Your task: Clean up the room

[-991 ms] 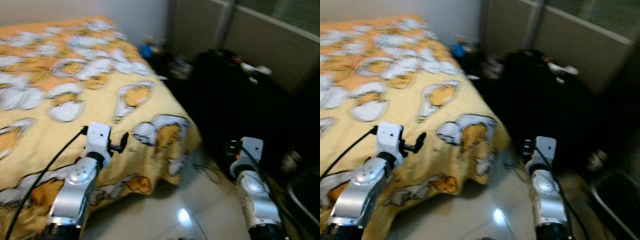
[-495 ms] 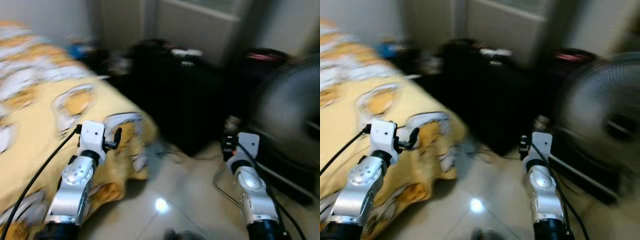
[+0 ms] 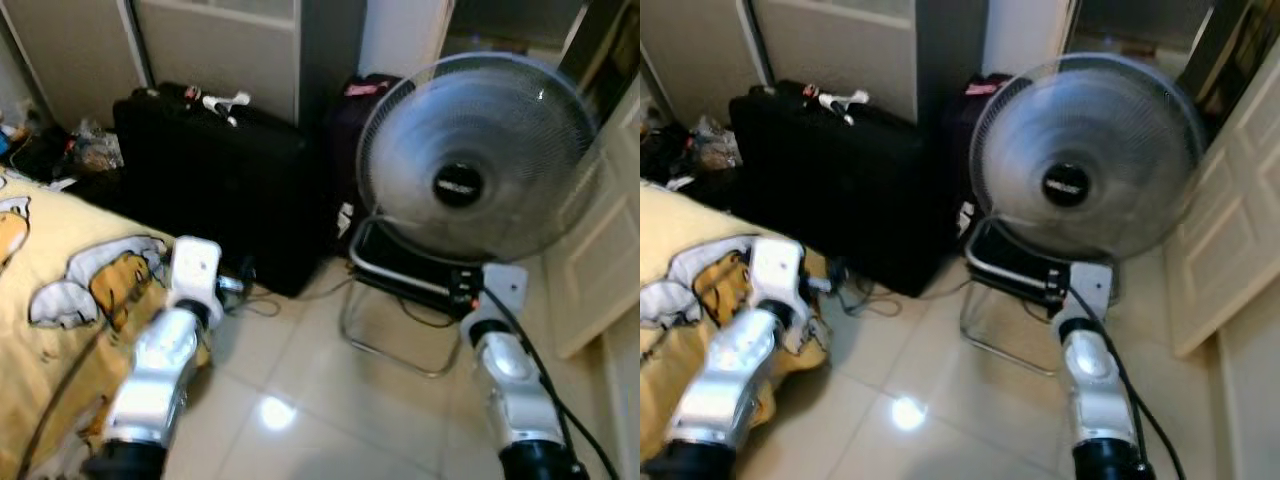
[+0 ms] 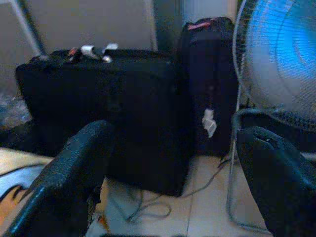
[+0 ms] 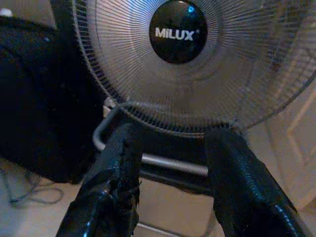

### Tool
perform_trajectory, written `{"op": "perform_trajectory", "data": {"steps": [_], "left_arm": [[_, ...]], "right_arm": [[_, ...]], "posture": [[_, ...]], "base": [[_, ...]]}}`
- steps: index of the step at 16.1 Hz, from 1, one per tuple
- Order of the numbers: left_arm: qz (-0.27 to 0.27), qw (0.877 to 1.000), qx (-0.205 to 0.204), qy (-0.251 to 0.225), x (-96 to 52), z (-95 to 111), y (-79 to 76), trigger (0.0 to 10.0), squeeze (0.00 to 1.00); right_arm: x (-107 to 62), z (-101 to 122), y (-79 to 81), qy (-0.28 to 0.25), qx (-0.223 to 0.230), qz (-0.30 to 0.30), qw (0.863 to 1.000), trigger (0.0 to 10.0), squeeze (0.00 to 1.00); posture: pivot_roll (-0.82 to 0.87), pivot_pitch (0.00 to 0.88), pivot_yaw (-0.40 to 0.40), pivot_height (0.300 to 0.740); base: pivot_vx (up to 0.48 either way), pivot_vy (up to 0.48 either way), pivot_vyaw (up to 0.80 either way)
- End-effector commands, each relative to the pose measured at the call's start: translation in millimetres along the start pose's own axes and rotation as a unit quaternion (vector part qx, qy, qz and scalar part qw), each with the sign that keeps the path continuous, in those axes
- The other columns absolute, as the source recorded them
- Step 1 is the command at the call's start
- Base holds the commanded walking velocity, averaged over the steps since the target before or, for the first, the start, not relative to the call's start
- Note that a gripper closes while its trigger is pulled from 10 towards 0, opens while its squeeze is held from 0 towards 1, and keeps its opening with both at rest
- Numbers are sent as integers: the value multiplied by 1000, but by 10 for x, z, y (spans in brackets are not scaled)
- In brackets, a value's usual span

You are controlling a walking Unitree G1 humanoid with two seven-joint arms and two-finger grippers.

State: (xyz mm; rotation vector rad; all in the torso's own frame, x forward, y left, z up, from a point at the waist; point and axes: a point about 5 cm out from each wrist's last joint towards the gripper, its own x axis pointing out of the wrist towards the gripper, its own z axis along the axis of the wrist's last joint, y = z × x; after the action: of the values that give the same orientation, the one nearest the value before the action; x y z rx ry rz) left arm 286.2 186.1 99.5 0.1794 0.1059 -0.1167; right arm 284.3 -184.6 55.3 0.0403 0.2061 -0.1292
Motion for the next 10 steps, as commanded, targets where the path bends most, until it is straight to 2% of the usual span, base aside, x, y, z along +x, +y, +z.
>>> {"op": "perform_trajectory", "data": {"steps": [1, 3, 10], "left_arm": [[-2, 1000, -2, -4, 7, 21, 17, 10000, 169], [-3, 1000, -4, -5, 5, 17, 30, 10000, 180], [5, 1000, -11, -6, 16, 12, 50, 10000, 184]], "right_arm": [[12, 37, 18, -6, -1, 2, 1000, 10000, 0], [17, 40, 16, -6, -1, 1, 1000, 10000, 0], [40, 36, 8, -7, -17, 6, 1000, 10000, 0]], "posture": [[-11, 0, -8, 740], [-12, 0, -8, 740], [-14, 0, -10, 740]], "base": [[0, 0, 0], [131, 0, -563], [346, 0, 0]]}}
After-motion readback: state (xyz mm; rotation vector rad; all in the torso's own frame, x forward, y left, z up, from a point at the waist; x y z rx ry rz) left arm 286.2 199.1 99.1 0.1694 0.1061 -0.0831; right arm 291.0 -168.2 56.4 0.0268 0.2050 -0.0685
